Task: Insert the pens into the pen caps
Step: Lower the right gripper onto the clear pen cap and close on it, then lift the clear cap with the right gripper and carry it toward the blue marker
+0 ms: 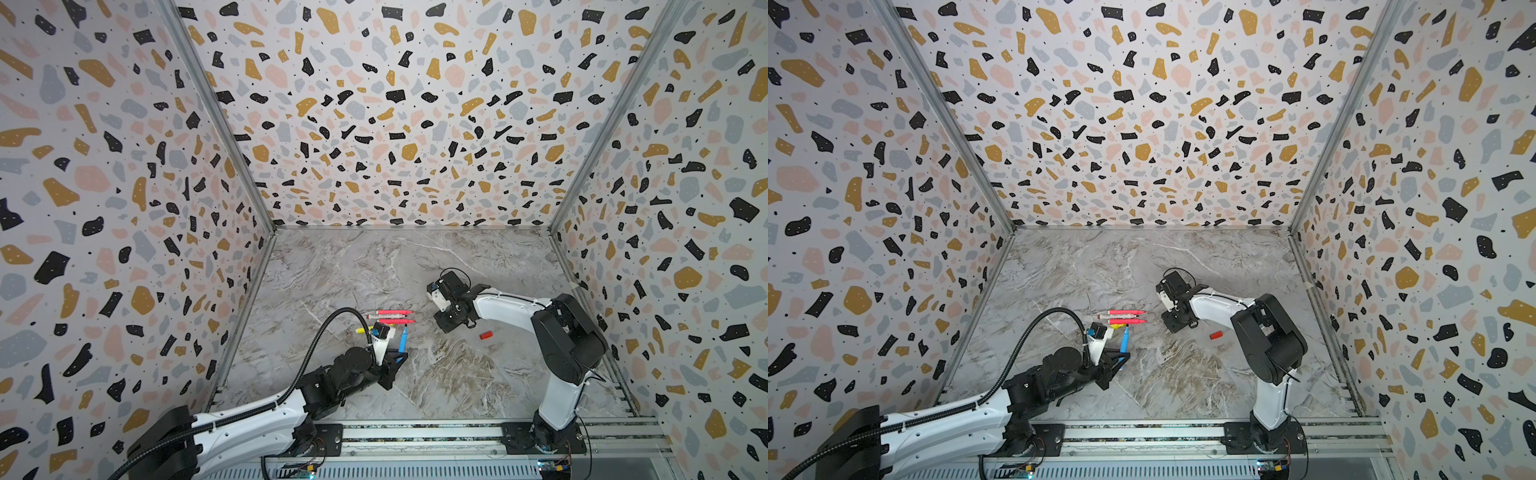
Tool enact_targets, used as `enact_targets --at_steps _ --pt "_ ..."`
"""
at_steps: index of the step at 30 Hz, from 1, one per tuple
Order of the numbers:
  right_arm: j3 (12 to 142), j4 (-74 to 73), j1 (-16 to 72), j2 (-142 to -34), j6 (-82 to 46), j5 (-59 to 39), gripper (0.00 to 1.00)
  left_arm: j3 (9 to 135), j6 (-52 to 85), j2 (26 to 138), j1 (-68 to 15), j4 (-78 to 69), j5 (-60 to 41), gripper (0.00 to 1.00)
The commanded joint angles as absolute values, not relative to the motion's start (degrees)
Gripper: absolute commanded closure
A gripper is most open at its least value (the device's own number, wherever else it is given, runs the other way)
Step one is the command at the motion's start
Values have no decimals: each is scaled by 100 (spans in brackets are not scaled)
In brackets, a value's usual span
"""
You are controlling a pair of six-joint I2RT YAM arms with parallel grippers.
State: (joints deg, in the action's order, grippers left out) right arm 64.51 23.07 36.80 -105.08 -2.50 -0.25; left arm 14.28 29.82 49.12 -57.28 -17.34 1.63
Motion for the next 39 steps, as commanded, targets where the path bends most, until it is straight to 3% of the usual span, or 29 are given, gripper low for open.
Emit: enact_targets --at_steps 1,7,12,17,25,32,36,39 --pt "6616 2634 3725 -10621 -303 238 68 1414 2962 4868 -5714 -1824 228 100" --pt "6609 2688 3746 -10651 -408 377 77 1378 2953 4860 -5713 -1794 236 100" --pt "6624 2763 3756 -10678 -481 414 78 1336 2976 4784 -5713 -1786 255 100" --pt "6602 2726 3766 -10591 -540 197 89 1302 2979 4722 -5713 -1770 281 100" --pt "6284 1894 3574 -9375 -669 -1290 90 1418 2900 4912 -5711 -1791 157 100" --pt "5204 -393 3184 -7710 -1845 -2978 91 1376 3080 5142 -5723 -2440 94 100" --pt "4076 -2699 3231 -6786 -3069 -3093 91 1366 3256 5261 -5762 -3007 187 100" --pt "3747 -3561 3248 -6585 -3622 -3190 91 1433 3270 5300 -5801 -3234 276 100"
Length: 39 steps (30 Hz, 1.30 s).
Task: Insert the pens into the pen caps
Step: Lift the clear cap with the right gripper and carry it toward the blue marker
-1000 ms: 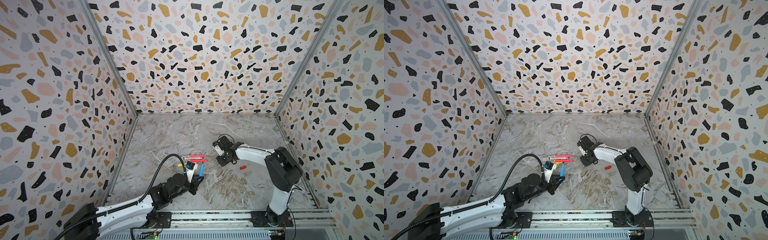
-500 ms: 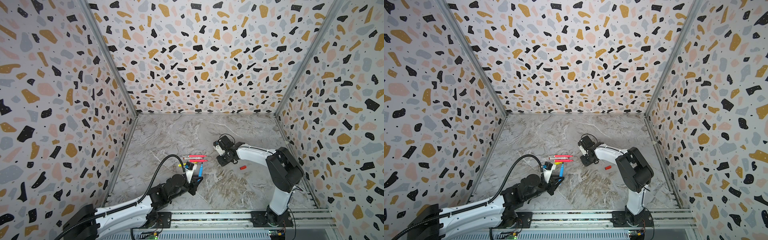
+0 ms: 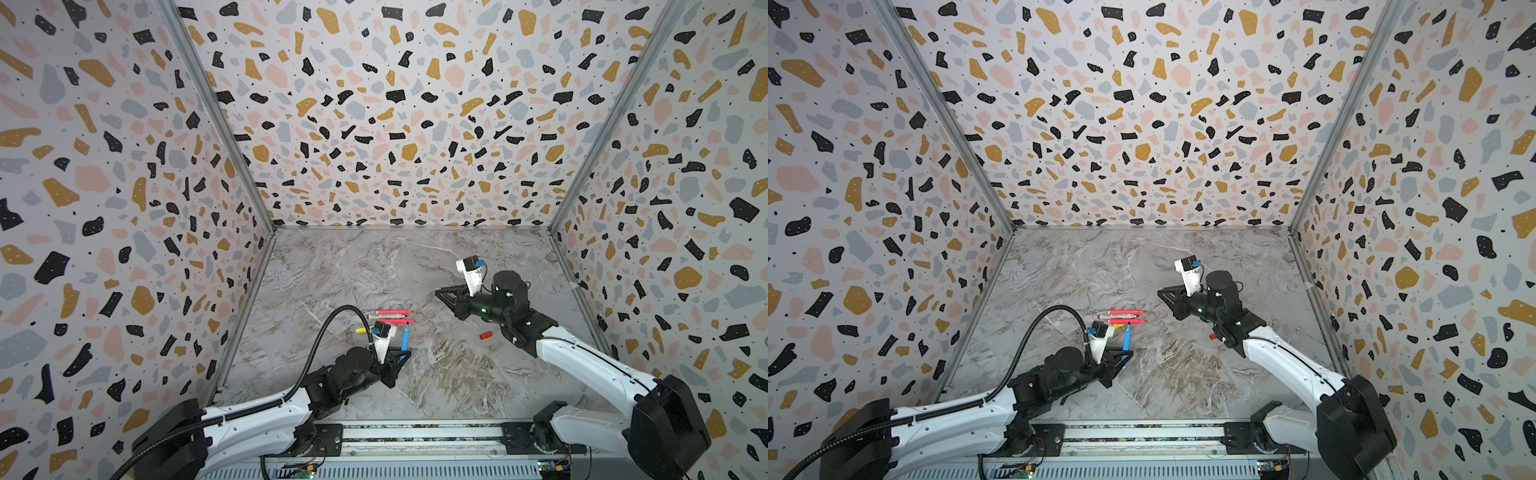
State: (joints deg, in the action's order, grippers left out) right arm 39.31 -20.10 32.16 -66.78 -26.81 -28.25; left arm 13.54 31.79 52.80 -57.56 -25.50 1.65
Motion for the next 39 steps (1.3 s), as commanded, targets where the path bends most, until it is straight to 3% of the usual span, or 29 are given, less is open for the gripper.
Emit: enact_targets --at_steps 1,7,14,39 --pt "3689 -3802 3247 -6584 -3775 -3272 92 1470 3263 5312 -5818 -3265 294 100" --pt "3276 -5155 3243 -6715 -4559 -3480 93 1677 3264 5553 -5897 -3473 280 100" --pt "3165 -5774 3300 -7011 -4976 -3555 93 1854 3305 5822 -6147 -3720 454 100" --pt "2947 -6271 3788 -7389 -5144 -3533 94 2144 3294 5969 -6179 -3718 500 100"
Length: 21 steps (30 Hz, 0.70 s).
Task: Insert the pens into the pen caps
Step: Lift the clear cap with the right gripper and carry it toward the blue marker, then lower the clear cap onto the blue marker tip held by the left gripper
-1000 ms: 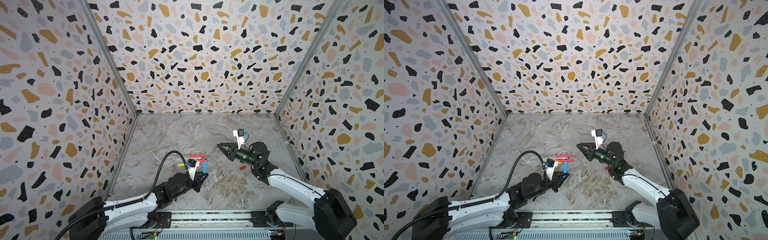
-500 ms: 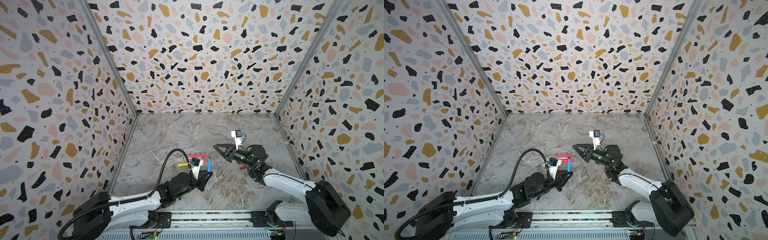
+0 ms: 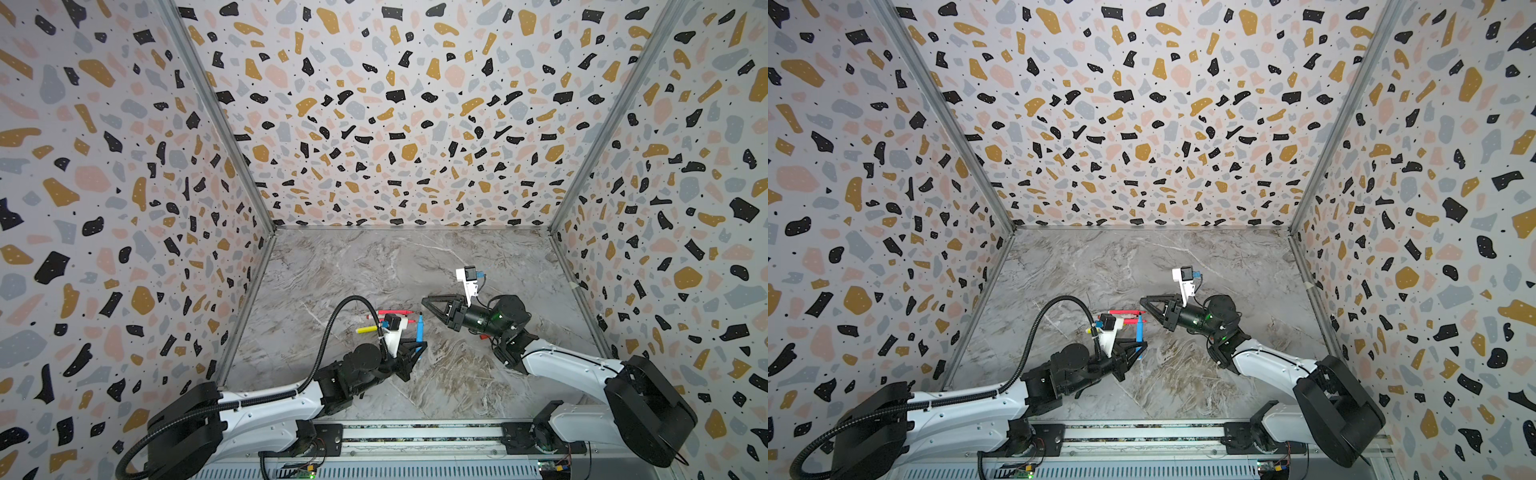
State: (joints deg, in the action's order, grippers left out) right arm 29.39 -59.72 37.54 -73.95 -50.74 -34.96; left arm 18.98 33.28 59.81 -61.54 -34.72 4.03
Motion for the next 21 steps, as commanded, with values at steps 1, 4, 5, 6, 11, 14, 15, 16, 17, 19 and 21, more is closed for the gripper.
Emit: enact_targets --at_steps 1,4,5,6,11,14,15,16,17,19,21 --pt "2947 -6290 3796 -7409 -5152 -3546 94 2140 3289 5968 -6181 -3718 501 100" --pt "2928 -6333 3821 -7436 -5167 -3567 94 2157 3278 5953 -6179 -3692 510 100" --pt "2918 -6347 3830 -7444 -5175 -3568 94 2164 3271 5950 -6179 -3683 510 100" --pt "2906 -6369 3843 -7444 -5181 -3567 94 2170 3269 5950 -6180 -3674 516 100" --pt "2792 -6489 3892 -7444 -5227 -3557 94 2211 3226 5924 -6187 -3579 560 100" --pt "2743 -6500 3902 -7421 -5229 -3553 94 2216 3201 5899 -6183 -3537 593 100" --pt "2726 -6512 3902 -7426 -5221 -3555 94 2220 3199 5882 -6185 -3532 598 100" --pt "2700 -6521 3907 -7422 -5222 -3560 94 2227 3199 5866 -6180 -3515 609 100" --pt "2673 -6552 3915 -7413 -5229 -3568 94 2224 3199 5845 -6180 -3511 622 100" --pt "2600 -6620 3937 -7417 -5228 -3607 94 2227 3199 5797 -6180 -3516 641 100" --pt "2533 -6721 3980 -7420 -5214 -3674 94 2239 3199 5758 -6179 -3524 659 100"
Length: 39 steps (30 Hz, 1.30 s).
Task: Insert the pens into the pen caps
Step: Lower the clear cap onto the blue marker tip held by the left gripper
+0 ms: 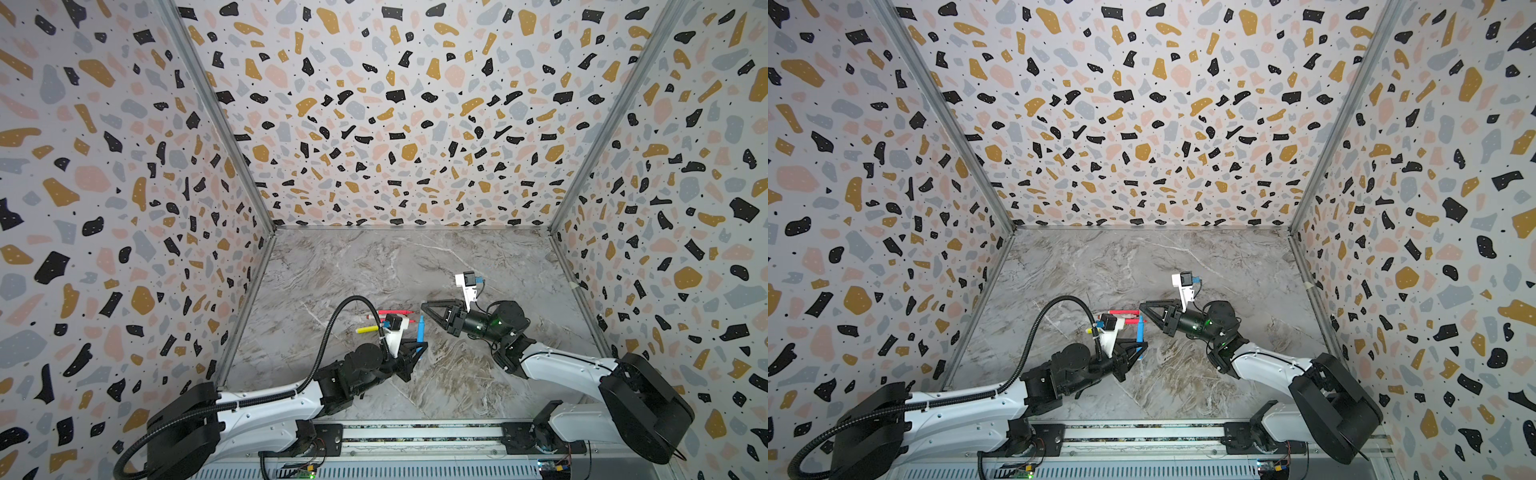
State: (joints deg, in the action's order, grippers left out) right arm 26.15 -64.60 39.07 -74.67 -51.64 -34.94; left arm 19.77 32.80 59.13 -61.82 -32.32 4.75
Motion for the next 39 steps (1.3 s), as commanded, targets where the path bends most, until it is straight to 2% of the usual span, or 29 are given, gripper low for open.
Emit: enact_targets --at_steps 1,10,18,31,35,39 --pt "2499 -6747 4010 -7419 -5182 -3735 94 2250 3199 5734 -6179 -3519 681 100" --pt "2361 -6512 4243 -7314 -4893 -3911 93 2445 3120 5625 -6180 -3472 772 100" --pt "2403 -5979 4263 -7177 -4624 -3587 92 2457 3129 5477 -6181 -3453 816 100" --pt "2366 -5925 4376 -7106 -4468 -3694 91 2413 3175 5335 -6183 -3523 917 100" --pt "2356 -5772 4447 -6994 -4339 -3758 83 2415 3165 5316 -6180 -3581 978 100" --pt "2413 -5432 4448 -6697 -4203 -3706 63 2409 3077 5396 -6185 -3551 996 100"
